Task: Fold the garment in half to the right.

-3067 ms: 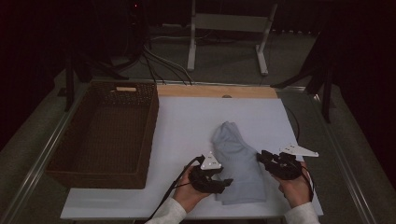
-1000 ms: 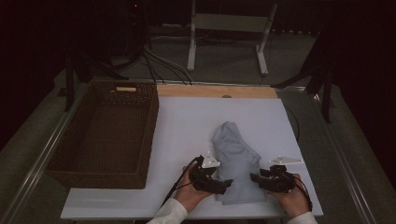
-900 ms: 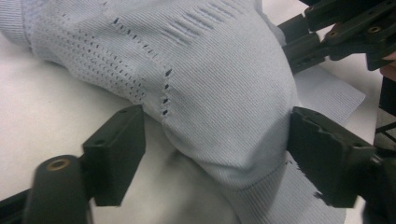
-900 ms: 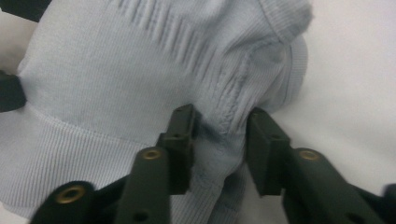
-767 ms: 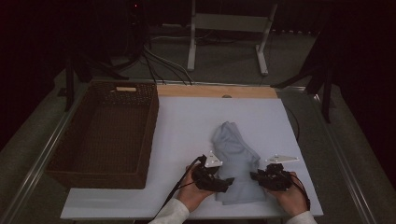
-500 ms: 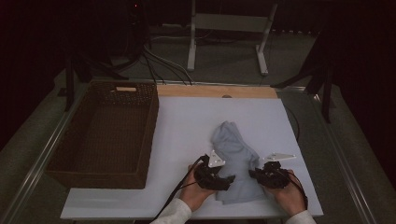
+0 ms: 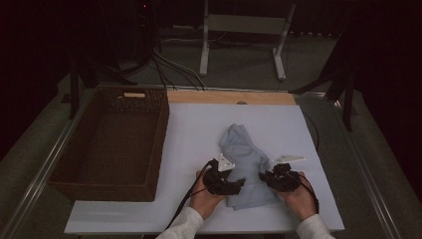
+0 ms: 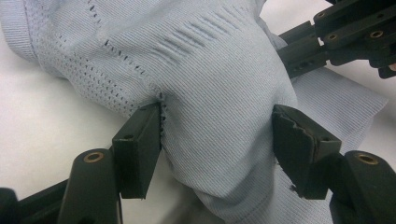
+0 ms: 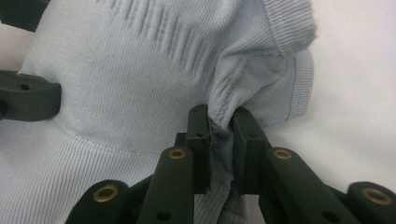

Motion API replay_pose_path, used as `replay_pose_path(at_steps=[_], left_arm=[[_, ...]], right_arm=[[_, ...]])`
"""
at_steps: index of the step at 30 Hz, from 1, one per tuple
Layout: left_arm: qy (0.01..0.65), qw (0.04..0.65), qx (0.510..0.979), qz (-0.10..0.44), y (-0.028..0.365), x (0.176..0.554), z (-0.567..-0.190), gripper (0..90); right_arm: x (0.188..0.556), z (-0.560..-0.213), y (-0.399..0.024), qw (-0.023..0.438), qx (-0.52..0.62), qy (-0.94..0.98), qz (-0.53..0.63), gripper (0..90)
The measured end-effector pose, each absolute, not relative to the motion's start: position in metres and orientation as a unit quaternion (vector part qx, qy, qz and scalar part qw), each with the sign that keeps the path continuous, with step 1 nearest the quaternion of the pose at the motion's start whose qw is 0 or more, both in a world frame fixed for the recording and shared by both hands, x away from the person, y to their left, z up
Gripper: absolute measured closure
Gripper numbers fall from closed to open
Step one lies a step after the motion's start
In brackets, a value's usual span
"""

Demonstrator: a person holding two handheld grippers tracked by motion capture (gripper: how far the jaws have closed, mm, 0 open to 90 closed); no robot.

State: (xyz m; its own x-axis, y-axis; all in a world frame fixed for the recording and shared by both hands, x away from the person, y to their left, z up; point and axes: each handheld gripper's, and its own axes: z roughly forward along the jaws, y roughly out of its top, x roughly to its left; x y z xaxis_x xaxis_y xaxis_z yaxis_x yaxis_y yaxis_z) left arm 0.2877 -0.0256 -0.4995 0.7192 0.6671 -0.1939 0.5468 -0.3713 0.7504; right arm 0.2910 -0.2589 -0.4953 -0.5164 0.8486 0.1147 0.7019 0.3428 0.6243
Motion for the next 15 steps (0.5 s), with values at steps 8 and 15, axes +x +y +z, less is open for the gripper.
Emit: replay_pose_path(at_steps=[8,15], left_arm=[[0.368,0.431,0.822,0.064,-0.023,0.285,-0.498,33.6],[0.362,0.43,0.825,0.062,-0.016,0.278,-0.496,33.1]], right_arm=[[0.289,-0.492,-0.265,0.111,0.481,0.806,0.326,76.9],[0.277,-0.486,-0.273,0.113,0.491,0.797,0.332,63.1]])
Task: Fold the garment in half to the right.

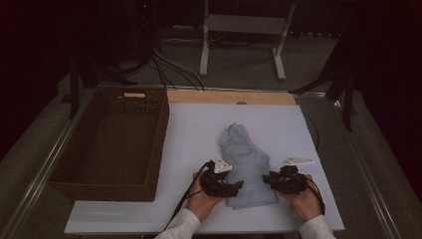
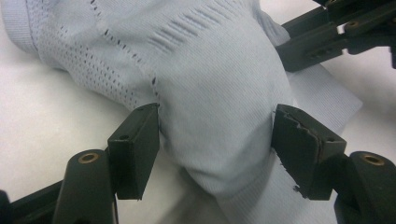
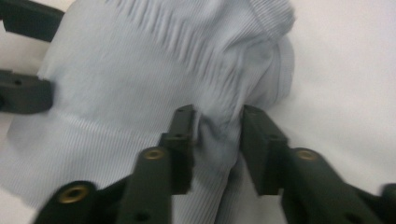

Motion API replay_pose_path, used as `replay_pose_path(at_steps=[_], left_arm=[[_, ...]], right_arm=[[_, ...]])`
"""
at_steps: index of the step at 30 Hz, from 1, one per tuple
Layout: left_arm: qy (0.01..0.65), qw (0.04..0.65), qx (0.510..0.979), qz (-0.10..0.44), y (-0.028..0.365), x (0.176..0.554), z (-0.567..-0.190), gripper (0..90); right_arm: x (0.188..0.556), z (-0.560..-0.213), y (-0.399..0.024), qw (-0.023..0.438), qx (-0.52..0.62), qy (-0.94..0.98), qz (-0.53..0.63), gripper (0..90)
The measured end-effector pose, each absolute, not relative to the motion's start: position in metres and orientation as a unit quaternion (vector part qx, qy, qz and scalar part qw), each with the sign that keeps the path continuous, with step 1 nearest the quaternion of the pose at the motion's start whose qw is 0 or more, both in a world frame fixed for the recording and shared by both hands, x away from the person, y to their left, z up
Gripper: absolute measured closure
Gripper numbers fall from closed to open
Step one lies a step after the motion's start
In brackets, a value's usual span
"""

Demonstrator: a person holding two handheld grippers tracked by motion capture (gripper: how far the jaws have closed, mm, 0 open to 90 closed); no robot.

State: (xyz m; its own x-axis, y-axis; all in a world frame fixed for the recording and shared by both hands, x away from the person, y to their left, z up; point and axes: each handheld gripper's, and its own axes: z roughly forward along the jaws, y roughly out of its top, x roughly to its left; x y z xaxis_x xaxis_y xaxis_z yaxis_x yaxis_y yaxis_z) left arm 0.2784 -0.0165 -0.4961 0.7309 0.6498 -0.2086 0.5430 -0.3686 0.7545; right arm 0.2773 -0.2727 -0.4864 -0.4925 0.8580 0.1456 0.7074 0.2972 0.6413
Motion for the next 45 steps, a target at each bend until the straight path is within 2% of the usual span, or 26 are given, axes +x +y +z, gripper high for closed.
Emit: replay_pose_path(at_steps=[7,13,17,25,31,32,33,34,36,45], left_arm=[[0.353,0.428,0.83,0.061,-0.012,0.269,-0.497,31.4],[0.355,0.423,0.832,0.055,-0.009,0.263,-0.501,31.0],[0.354,0.417,0.836,0.046,-0.007,0.257,-0.507,31.0],[0.351,0.409,0.842,0.027,-0.008,0.25,-0.513,33.2],[0.341,0.404,0.849,0.012,-0.014,0.248,-0.515,35.2],[0.339,0.404,0.849,0.008,-0.015,0.248,-0.515,35.6],[0.339,0.404,0.849,0.008,-0.015,0.248,-0.515,36.4],[0.339,0.404,0.85,0.007,-0.017,0.248,-0.515,36.4],[0.337,0.403,0.851,0.005,-0.018,0.247,-0.515,37.7],[0.335,0.406,0.85,-0.008,-0.024,0.246,-0.514,41.5]], right_arm=[[0.262,-0.489,-0.278,0.11,0.507,0.79,0.326,42.2],[0.256,-0.498,-0.28,0.106,0.519,0.79,0.309,35.5],[0.256,-0.501,-0.279,0.101,0.522,0.791,0.303,35.2],[0.256,-0.503,-0.278,0.084,0.522,0.795,0.296,42.4],[0.256,-0.502,-0.276,0.065,0.515,0.801,0.299,57.0],[0.255,-0.502,-0.276,0.063,0.514,0.801,0.298,62.3],[0.255,-0.502,-0.276,0.063,0.514,0.801,0.298,62.3],[0.255,-0.501,-0.277,0.052,0.513,0.8,0.307,70.2],[0.254,-0.5,-0.276,0.051,0.509,0.802,0.309,78.1],[0.252,-0.496,-0.277,0.064,0.501,0.805,0.313,79.5]])
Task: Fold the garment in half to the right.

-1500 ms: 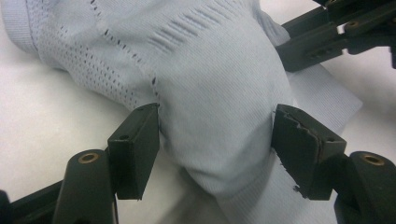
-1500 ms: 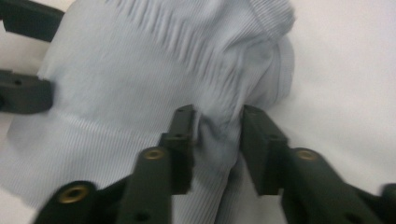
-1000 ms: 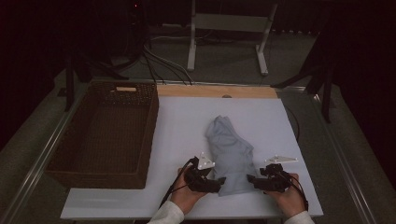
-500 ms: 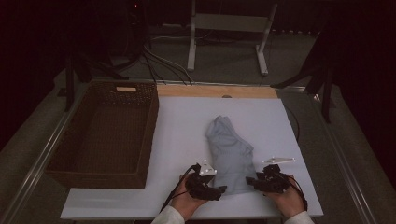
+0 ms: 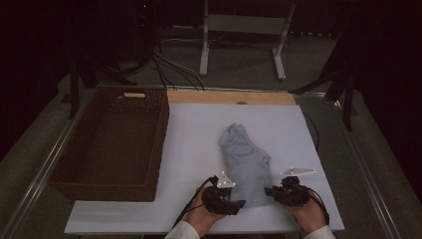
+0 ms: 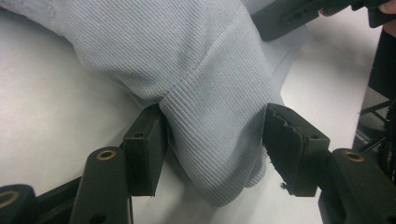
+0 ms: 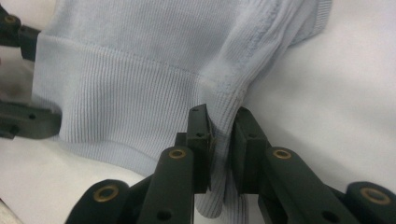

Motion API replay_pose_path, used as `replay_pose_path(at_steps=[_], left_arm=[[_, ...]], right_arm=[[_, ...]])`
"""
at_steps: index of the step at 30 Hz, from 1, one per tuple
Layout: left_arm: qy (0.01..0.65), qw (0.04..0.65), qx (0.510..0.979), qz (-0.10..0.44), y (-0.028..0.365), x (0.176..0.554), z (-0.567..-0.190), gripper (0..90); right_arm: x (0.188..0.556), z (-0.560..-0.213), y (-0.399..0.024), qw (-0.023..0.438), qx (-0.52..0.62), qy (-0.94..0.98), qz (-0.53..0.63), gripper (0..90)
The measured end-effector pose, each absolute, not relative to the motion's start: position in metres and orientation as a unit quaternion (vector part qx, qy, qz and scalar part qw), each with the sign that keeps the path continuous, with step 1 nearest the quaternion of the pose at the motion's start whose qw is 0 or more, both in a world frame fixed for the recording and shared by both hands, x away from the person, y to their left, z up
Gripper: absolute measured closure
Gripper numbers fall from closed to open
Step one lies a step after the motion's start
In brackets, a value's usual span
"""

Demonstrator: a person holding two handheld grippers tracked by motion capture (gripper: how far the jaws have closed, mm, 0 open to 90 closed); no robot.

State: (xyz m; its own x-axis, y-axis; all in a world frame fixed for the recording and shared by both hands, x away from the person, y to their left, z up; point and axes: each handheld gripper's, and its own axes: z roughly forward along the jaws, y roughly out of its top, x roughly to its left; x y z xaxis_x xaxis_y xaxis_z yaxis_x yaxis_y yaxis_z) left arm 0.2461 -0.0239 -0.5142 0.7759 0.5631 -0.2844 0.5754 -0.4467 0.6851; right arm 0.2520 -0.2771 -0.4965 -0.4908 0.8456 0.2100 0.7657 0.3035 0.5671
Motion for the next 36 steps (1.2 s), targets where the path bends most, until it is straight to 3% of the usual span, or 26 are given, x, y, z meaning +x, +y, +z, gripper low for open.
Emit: replay_pose_path(at_steps=[19,27,36], left_arm=[[0.304,0.42,0.855,-0.025,-0.058,0.239,-0.51,38.8],[0.307,0.429,0.85,-0.021,-0.043,0.243,-0.502,34.6],[0.328,0.451,0.83,0.021,-0.016,0.259,-0.486,26.9]], right_arm=[[0.252,-0.491,-0.296,0.107,0.519,0.79,0.308,79.5],[0.253,-0.492,-0.299,0.109,0.522,0.786,0.314,79.8],[0.253,-0.494,-0.299,0.112,0.52,0.784,0.32,79.9]])
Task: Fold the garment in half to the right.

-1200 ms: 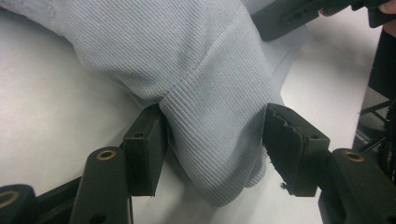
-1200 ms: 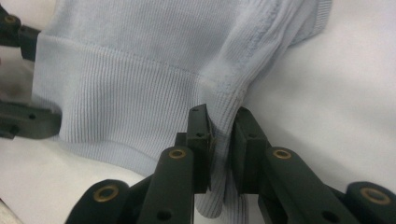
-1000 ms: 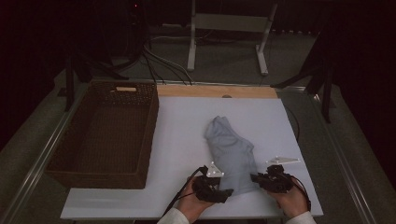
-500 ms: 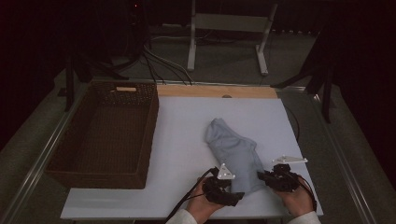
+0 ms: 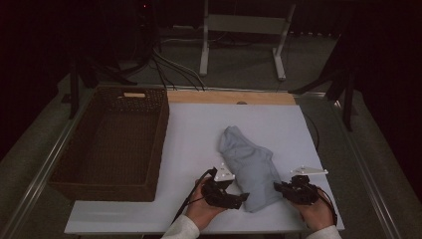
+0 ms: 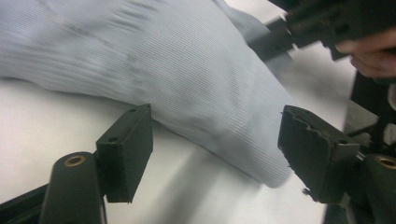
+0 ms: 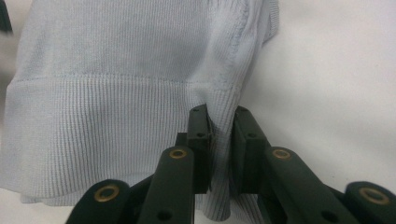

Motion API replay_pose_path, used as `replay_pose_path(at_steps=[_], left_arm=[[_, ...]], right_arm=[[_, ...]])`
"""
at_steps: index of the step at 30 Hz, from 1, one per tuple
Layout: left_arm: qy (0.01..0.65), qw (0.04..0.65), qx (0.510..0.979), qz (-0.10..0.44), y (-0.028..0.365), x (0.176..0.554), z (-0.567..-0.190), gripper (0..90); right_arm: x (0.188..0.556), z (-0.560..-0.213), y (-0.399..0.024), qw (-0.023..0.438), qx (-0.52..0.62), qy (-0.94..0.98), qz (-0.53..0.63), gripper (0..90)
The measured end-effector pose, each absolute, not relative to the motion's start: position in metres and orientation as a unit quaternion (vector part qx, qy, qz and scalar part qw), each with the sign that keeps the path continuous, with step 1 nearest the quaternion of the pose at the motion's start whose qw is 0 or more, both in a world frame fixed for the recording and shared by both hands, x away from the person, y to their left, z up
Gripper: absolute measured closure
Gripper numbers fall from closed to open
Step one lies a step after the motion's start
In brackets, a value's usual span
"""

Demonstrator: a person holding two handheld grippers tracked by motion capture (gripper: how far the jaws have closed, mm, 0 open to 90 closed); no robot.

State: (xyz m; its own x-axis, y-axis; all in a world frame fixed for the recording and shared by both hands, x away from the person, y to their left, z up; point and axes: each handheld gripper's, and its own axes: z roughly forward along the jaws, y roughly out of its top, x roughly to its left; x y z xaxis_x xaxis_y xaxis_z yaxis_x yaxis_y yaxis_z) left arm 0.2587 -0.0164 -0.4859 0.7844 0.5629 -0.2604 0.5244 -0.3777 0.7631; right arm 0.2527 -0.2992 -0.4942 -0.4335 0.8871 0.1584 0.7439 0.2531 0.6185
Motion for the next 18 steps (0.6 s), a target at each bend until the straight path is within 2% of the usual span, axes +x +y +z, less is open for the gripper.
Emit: replay_pose_path(at_steps=[18], left_arm=[[0.379,0.479,0.787,0.09,0.018,0.313,-0.475,25.0]], right_arm=[[0.254,-0.497,-0.301,0.11,0.524,0.782,0.319,77.0]])
